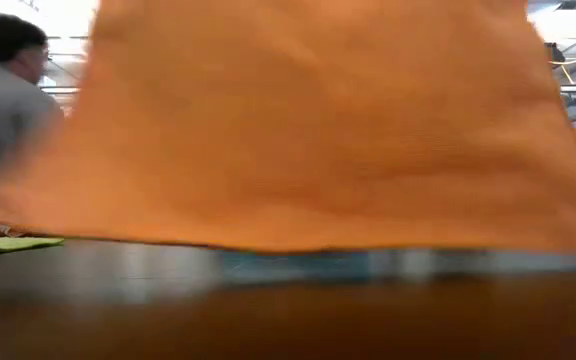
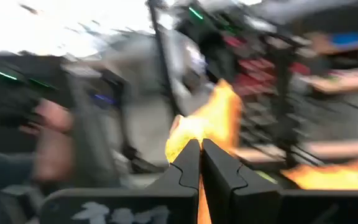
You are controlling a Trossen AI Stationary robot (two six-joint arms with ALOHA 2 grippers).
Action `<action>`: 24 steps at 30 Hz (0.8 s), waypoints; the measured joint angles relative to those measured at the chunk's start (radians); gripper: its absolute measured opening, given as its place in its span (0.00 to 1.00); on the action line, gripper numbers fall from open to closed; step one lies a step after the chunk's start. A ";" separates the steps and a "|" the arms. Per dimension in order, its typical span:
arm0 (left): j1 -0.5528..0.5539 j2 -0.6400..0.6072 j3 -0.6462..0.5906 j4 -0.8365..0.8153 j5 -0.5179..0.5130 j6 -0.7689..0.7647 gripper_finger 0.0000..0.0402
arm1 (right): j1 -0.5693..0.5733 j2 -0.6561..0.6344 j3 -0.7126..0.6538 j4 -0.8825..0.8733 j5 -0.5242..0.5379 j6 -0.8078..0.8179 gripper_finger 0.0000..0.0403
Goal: Fold microfiber towels
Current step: Fold the right orange microfiber cloth
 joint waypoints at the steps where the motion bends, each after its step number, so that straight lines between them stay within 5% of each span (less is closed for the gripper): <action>1: 0.023 0.000 0.000 -0.036 0.006 -0.023 0.00 | -0.009 0.000 0.000 -0.049 0.046 -0.008 0.00; 7: 0.218 0.024 -0.126 -0.117 0.163 -0.107 0.00 | -0.099 0.001 -0.042 -0.197 0.112 0.020 0.00; 18: 0.510 0.020 -0.466 0.171 0.414 0.046 0.00 | -0.280 -0.004 -0.242 -0.199 0.105 0.104 0.00; 24: 0.629 0.021 -0.561 0.286 0.464 0.113 0.00 | -0.380 -0.004 -0.306 -0.101 0.049 0.097 0.00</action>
